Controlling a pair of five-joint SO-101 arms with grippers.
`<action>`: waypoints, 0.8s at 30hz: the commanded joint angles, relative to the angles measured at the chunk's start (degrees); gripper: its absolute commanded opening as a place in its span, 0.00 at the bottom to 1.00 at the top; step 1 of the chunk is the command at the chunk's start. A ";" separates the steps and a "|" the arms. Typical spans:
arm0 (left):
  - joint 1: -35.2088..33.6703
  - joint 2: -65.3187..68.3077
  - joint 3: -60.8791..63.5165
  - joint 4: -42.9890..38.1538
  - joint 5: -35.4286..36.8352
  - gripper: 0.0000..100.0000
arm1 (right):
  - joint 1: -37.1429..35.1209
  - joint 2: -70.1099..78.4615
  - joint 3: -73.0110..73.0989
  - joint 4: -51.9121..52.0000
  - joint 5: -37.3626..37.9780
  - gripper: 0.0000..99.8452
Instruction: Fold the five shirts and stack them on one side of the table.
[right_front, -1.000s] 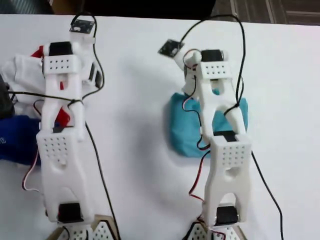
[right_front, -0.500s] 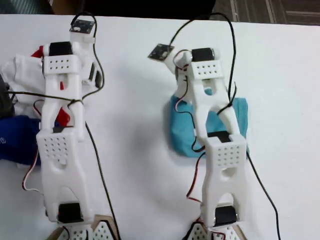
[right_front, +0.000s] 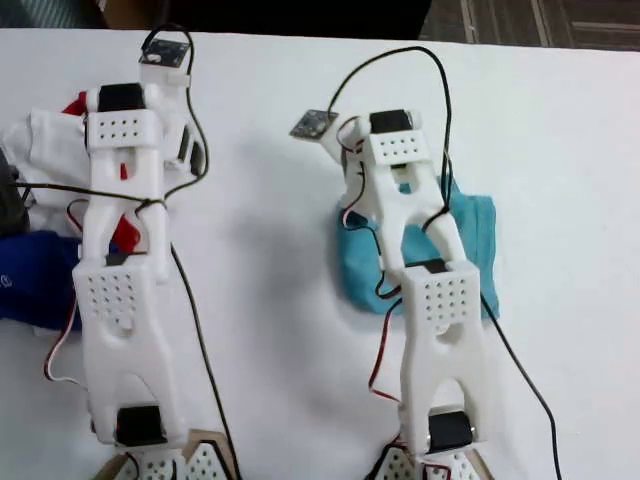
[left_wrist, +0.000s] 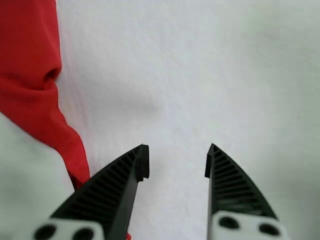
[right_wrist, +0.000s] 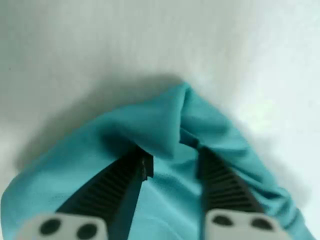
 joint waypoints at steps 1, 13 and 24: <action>-0.26 -4.57 -0.40 -0.53 -0.18 0.21 | -0.31 -2.15 -4.92 -0.22 -0.35 0.02; -0.26 -4.57 -0.40 -0.53 -0.18 0.21 | -0.57 -2.33 -10.29 3.74 -0.09 0.02; -0.26 -4.57 -0.40 -0.62 -0.18 0.21 | -5.05 -2.07 -14.15 3.82 4.57 0.02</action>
